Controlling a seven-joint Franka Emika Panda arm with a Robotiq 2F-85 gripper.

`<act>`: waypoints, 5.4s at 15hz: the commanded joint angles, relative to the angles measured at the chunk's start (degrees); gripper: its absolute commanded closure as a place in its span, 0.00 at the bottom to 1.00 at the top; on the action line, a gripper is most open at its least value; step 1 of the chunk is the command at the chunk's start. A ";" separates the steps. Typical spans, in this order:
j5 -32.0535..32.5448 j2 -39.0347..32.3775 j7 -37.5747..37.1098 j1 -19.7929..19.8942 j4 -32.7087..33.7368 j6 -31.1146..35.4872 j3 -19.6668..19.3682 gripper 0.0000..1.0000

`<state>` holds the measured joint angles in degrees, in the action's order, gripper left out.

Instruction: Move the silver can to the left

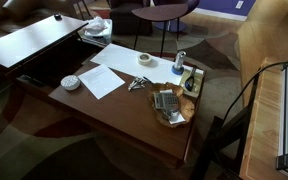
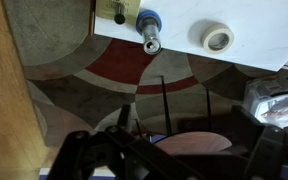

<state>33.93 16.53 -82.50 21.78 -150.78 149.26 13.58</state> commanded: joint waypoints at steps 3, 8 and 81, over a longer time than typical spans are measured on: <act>17.41 -16.93 -17.86 3.27 3.99 2.75 0.10 0.00; 22.43 -34.25 -21.55 2.88 10.83 0.68 -3.15 0.00; -55.03 -73.96 73.60 -1.05 46.19 18.25 -15.66 0.00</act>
<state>-22.03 -56.38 -9.72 21.72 -104.18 164.43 -1.20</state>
